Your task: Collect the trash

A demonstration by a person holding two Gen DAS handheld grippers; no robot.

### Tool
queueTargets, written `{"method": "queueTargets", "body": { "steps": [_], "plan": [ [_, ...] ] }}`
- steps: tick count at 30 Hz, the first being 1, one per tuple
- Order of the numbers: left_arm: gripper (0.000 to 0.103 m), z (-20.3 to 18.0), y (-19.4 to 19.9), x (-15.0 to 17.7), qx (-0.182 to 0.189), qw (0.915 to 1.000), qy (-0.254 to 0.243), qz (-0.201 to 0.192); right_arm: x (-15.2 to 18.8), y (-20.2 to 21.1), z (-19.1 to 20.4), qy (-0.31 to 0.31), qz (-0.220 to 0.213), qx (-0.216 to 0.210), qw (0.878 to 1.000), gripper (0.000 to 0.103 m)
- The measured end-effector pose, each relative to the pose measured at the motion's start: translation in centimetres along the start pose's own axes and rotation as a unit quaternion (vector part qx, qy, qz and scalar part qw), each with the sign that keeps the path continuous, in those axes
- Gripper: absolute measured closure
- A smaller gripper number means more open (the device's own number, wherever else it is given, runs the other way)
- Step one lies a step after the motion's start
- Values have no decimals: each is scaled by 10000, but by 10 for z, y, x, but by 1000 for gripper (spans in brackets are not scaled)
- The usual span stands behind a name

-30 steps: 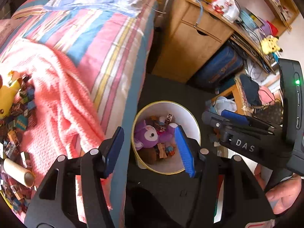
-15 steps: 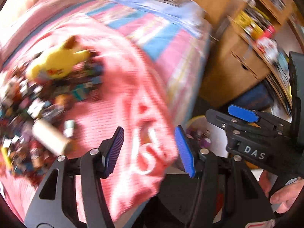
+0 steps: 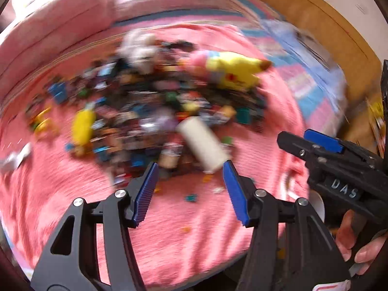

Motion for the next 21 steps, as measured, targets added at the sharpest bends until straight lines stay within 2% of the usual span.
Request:
{"method": "queueTargets", "body": {
  "steps": [4, 7, 10, 17, 21],
  "plan": [
    [49, 50, 11, 9, -322, 9979, 558, -83, -11, -14, 53, 485, 44, -289, 9984, 40],
    [49, 86, 18, 19, -556, 9938, 953, -128, -16, -23, 91, 822, 63, -496, 9954, 30],
    [49, 118, 22, 30, -759, 9889, 1269, -132, -19, -28, 126, 1178, -4, -626, 9911, 28],
    [49, 170, 23, 51, -994, 9793, 1755, -143, -16, -50, 192, 1594, 151, -1032, 9817, 26],
    [49, 196, 20, 55, -1122, 9754, 1887, -217, -15, -64, 219, 1907, 171, -935, 9770, 26]
  ]
}}
Point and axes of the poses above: each gripper's, at about its wrist camera, not at the fingertips, and y roughly against the way its jaws point, z to its left, x to its underside, the point moved 9 cm from there along -y, roughly the way its jaws point
